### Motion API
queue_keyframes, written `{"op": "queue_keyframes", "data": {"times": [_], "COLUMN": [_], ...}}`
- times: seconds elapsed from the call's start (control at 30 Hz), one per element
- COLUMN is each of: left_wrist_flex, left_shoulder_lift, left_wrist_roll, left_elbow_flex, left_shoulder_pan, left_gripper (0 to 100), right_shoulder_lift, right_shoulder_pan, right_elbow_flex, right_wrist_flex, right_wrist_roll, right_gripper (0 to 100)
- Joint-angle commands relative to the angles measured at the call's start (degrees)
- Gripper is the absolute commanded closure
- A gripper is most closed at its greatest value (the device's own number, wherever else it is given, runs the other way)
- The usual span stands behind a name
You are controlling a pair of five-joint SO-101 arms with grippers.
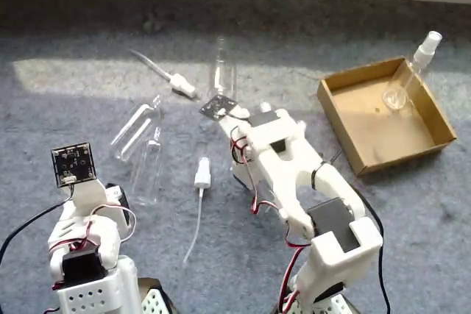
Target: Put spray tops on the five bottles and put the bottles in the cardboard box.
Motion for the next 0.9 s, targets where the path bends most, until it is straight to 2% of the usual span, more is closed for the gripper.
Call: {"op": "queue_keyframes", "data": {"times": [0.0, 0.17, 0.5, 0.73, 0.87], "left_wrist_flex": [-1.14, -1.14, -1.14, -1.14, -1.14], "left_shoulder_lift": [0.22, 0.22, 0.22, 0.22, 0.22], "left_wrist_roll": [-0.53, -0.53, -0.53, -0.53, -0.53], "left_elbow_flex": [-0.22, -0.22, -0.22, -0.22, -0.22], "left_shoulder_pan": [-0.22, -0.22, -0.22, -0.22, -0.22], "left_gripper": [98, 98, 98, 98, 98], "right_shoulder_lift": [-3.21, -3.74, -10.86, -16.66, -16.04], "right_shoulder_pan": [-1.01, -1.01, -0.75, 1.54, 2.42], "right_elbow_flex": [1.54, 2.15, 0.13, 4.88, 9.45], "right_wrist_flex": [-4.35, -4.18, 5.23, 3.91, 0.57], "right_wrist_roll": [0.79, 0.7, 0.7, 0.88, 3.69], "right_gripper": [70.4, 67.4, 62.9, 62.9, 63.0]}}
